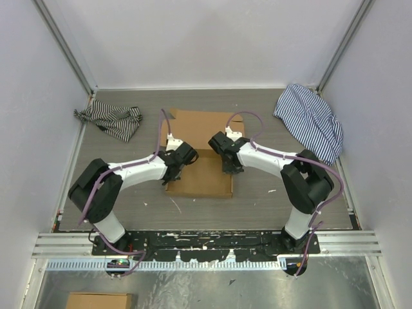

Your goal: Fold the paper box

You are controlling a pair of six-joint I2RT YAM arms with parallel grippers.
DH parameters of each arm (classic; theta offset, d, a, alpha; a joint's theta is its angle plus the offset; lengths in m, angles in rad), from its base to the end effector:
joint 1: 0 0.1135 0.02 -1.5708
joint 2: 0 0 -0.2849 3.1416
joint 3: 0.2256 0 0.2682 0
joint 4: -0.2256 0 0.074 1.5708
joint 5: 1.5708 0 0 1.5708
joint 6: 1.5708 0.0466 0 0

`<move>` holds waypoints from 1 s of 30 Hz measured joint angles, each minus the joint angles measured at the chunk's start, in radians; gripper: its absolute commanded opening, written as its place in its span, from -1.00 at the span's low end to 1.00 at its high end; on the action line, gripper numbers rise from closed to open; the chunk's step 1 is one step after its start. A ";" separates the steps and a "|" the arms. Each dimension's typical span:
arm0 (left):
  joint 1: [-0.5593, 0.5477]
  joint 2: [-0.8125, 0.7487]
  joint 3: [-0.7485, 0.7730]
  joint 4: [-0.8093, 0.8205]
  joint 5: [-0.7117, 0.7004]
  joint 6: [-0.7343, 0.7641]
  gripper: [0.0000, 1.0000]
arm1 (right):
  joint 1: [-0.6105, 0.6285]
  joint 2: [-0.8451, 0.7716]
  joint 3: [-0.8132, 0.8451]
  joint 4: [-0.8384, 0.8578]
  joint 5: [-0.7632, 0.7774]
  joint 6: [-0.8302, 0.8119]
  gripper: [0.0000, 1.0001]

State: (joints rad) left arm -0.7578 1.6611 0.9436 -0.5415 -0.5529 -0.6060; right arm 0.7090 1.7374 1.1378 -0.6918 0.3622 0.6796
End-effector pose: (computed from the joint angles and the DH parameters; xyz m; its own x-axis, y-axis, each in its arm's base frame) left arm 0.2470 -0.2001 0.1624 -0.8347 0.1226 -0.5368 -0.0092 0.9717 0.2361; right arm 0.2759 0.2149 0.1835 -0.9035 -0.0007 -0.4286 0.0427 0.9949 -0.0916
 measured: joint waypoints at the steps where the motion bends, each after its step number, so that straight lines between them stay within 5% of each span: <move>1: -0.001 0.004 0.003 0.001 0.000 -0.002 -1.00 | 0.000 0.003 0.003 0.004 0.000 0.000 -0.98; 10: -0.007 -0.028 -0.020 0.003 0.001 -0.028 -1.00 | 0.000 0.008 0.005 0.013 0.007 0.003 -0.98; 13: -0.013 -0.063 -0.045 0.005 0.000 -0.050 -0.77 | 0.002 0.008 0.005 0.016 0.006 0.003 -0.82; 15: -0.016 -0.074 -0.054 0.004 0.000 -0.063 -0.43 | 0.003 0.008 0.005 0.018 0.006 0.003 -0.65; 20: -0.030 -0.075 -0.079 -0.006 -0.018 -0.096 0.03 | 0.002 0.009 0.005 0.006 0.029 -0.003 -0.10; 30: -0.050 -0.181 -0.095 -0.078 -0.064 -0.146 0.16 | 0.000 -0.038 0.016 -0.032 0.059 -0.028 -0.04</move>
State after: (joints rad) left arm -0.8078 1.4803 0.8482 -0.6193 -0.6167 -0.7521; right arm 0.7094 1.6993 1.1542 -0.7238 0.4213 0.6518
